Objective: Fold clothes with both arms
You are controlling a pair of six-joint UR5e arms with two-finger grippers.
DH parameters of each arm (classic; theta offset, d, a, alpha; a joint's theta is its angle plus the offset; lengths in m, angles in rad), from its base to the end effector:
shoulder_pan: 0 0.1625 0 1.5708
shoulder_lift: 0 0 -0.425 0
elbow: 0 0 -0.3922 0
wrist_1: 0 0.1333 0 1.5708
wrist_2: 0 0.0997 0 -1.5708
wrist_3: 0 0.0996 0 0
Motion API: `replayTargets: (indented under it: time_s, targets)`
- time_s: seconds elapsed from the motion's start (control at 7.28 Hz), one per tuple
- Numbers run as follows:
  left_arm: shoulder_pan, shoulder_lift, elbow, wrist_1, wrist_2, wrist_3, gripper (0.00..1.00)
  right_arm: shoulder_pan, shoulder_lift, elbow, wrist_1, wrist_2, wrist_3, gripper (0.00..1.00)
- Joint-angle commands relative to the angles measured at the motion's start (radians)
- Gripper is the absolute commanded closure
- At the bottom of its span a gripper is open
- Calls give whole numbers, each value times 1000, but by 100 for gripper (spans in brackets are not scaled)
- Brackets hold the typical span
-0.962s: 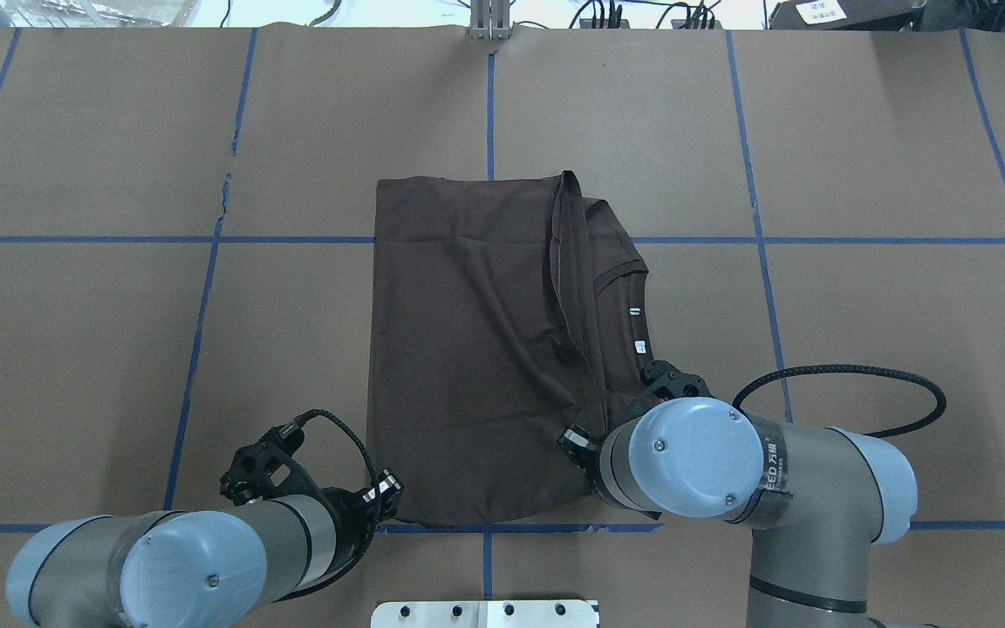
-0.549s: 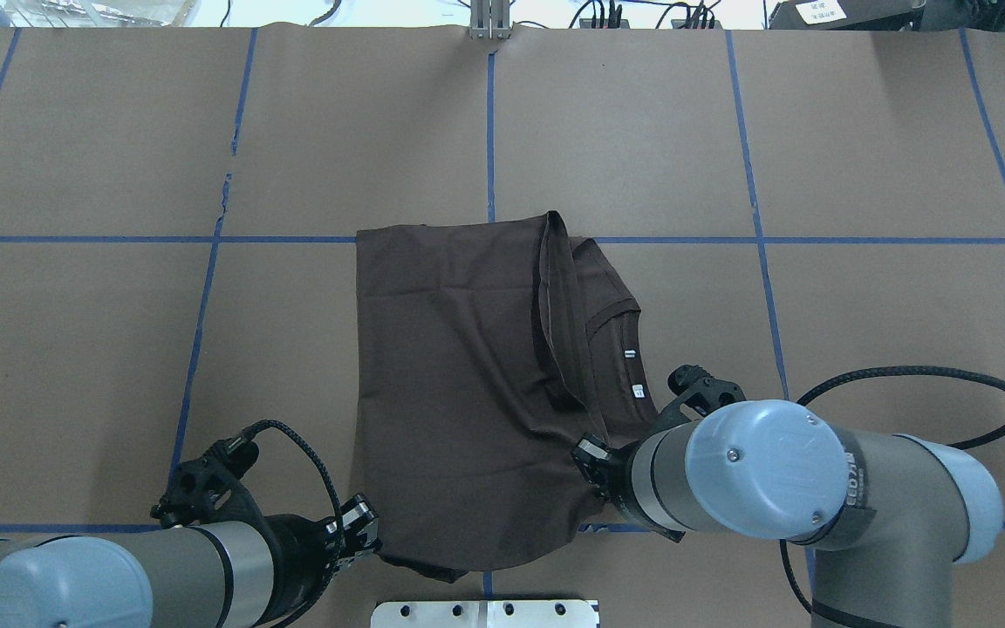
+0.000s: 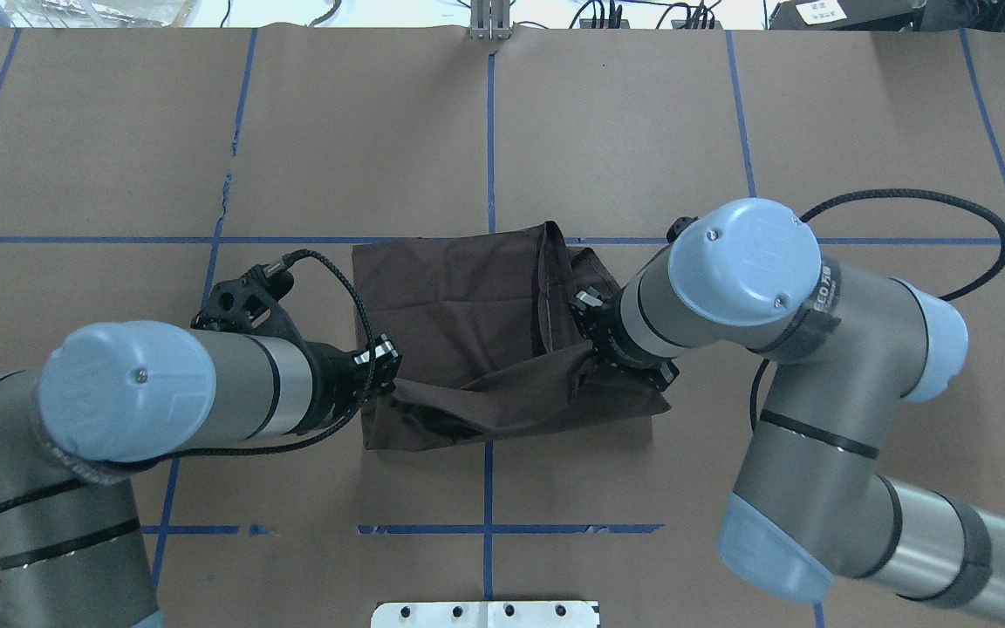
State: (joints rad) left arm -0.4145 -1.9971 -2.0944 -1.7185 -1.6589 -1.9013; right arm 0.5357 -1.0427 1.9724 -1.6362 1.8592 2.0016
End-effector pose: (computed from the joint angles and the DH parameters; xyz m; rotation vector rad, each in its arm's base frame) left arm 0.4420 -0.3305 0.1869 -0.0335 1.1194 -0.6190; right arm -0.4504 -0.3894 0.2014 -0.2309 -0.8947 0.7746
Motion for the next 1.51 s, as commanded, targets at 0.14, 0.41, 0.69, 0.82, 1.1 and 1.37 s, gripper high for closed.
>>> replayTargets:
  time_s: [0.14,0.41,0.69,0.82,1.1,1.37]
  targets:
    - [-119,-25,160,-82,-15,143,100,90,136,-270,144,12,-3,100]
    - [-151,-49,226,-115,-13,153,100,121,226,-430,193,14,-12,100]
    - [-185,-84,346,-171,-12,224,100,127,268,-525,219,14,-38,100]
    - [-225,-94,466,-303,-10,260,100,132,286,-656,377,9,-41,51]
    - [-305,-144,629,-464,-21,388,33,183,403,-851,506,9,-69,0]
    - [-309,-126,515,-454,-103,367,32,274,417,-816,487,151,-78,0]
